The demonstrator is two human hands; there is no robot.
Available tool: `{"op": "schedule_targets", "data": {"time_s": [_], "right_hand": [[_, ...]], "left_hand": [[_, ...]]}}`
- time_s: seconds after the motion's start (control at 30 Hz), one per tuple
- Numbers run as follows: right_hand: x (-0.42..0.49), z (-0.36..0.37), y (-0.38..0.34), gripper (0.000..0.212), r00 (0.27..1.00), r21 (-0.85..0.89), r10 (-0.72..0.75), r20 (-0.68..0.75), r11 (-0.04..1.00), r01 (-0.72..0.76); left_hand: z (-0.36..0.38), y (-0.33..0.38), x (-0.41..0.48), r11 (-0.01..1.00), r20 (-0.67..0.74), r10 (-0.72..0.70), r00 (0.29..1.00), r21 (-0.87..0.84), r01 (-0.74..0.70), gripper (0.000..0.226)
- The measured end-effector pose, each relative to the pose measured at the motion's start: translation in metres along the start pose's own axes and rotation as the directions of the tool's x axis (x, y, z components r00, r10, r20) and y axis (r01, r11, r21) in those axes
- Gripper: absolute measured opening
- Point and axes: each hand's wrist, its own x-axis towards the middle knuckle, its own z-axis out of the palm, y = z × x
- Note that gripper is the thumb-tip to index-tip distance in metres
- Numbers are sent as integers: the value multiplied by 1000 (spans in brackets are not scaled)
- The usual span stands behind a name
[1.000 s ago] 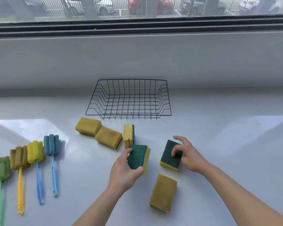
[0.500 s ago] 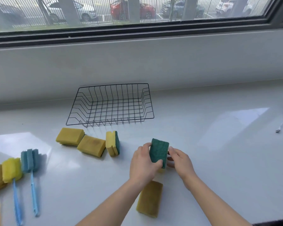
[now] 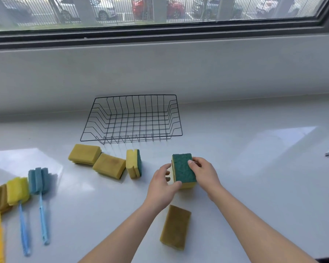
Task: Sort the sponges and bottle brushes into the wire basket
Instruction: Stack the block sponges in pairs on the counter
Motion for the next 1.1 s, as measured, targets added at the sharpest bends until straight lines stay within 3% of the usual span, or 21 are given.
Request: {"op": "schedule_targets", "data": {"time_s": [0.1, 0.2, 0.3, 0.43, 0.5, 0.6, 0.73, 0.87, 0.97, 1.1], "right_hand": [[-3, 0, 2, 36, 1000, -18, -2, 6, 1000, 2], [-11, -4, 4, 44, 999, -53, -30, -40, 998, 28], [-26, -8, 6, 44, 979, -167, -168, -112, 975, 148], [-50, -9, 1, 39, 935, -279, -335, -116, 915, 293], [-63, -6, -3, 32, 908, -349, -411, -86, 866, 359], [-82, 0, -7, 21, 886, -439, -461, 45, 788, 432], [-105, 10, -8, 21, 799, -550, -571, 189, 612, 568], [-112, 11, 0, 27, 797, -693, -574, 189, 498, 522], [-109, 6, 5, 31, 839, -724, -516, 172, 511, 463], [-97, 4, 8, 29, 829, -743, -537, 154, 491, 455]], "left_hand": [[-13, -6, -4, 991, -57, 95, 994, 95, -90, 58], [-33, -12, -7, 942, -98, 279, 955, 223, -252, 48], [-59, -13, -4, 843, -151, 470, 870, 369, -391, 46], [-88, -7, 13, 684, -170, 599, 782, 616, -390, 48], [-96, -3, 24, 605, -120, 535, 836, 745, -281, 60], [-103, 1, 41, 514, -31, 301, 953, 847, -135, 81], [-108, 1, 54, 450, 56, 167, 984, 884, -127, 70], [-114, -8, 54, 470, 46, 222, 974, 870, -148, 57], [-117, -15, 51, 557, -1, 275, 961, 816, -158, 64], [-117, -18, 37, 696, -123, 336, 934, 700, -158, 69]]}}
